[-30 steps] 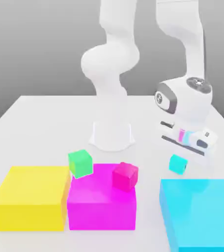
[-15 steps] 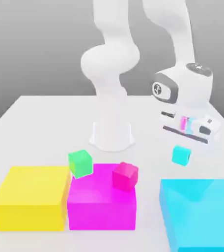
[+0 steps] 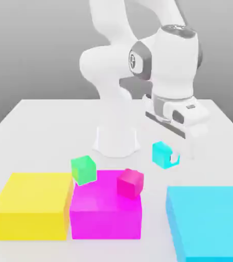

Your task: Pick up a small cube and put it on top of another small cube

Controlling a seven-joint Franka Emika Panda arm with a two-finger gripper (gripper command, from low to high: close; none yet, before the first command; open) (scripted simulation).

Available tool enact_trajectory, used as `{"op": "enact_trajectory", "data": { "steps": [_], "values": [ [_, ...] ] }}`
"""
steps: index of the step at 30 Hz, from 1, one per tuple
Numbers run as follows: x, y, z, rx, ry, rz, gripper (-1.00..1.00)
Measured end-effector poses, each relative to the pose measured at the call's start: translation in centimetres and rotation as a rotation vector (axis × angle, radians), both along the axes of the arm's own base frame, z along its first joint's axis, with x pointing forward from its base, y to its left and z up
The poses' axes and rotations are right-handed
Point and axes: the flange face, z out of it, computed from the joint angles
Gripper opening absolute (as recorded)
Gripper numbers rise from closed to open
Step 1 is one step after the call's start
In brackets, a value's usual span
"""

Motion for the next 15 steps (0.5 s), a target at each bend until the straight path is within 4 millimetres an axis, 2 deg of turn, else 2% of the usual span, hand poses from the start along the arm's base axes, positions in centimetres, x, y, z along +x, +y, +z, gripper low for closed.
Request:
{"op": "enact_trajectory", "data": {
  "steps": [1,2,6,7,13,15],
  "values": [
    [0.4,-1.6,0.7,0.000,0.001,-0.036,-1.00],
    [0.7,-2.3,0.4,0.001,0.002,-0.054,-1.00],
    [0.9,-3.1,-3.5,0.002,0.003,-0.071,-1.00],
    [0.8,-3.2,-4.4,0.001,0.003,-0.072,1.00],
    [0.8,-3.2,-4.8,0.001,0.002,-0.073,1.00],
    [0.9,-3.1,-3.6,0.003,0.002,-0.072,1.00]
  ]
}}
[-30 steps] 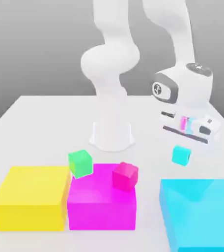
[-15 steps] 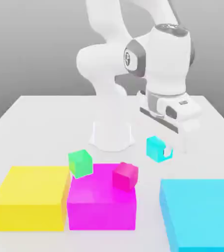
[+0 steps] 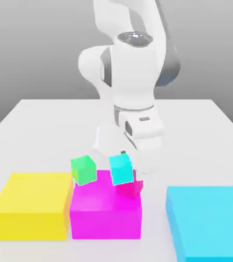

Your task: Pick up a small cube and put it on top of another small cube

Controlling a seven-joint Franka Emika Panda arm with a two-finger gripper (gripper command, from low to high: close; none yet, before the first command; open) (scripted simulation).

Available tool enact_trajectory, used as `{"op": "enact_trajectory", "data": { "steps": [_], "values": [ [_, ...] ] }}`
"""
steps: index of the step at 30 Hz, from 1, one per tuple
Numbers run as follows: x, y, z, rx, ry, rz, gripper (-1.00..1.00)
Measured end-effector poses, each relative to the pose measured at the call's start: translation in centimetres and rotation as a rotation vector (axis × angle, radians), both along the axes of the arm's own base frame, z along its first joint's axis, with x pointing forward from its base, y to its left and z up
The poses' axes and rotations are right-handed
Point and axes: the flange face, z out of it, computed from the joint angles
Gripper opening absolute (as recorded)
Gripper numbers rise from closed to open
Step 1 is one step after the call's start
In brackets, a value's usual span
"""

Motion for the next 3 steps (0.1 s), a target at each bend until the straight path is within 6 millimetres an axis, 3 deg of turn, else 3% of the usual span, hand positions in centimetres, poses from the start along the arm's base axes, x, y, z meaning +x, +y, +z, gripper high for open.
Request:
{"op": "enact_trajectory", "data": {
  "steps": [3],
  "values": [
    [0.0,0.0,3.2,0.000,0.000,0.001,1.00]
  ]
}}
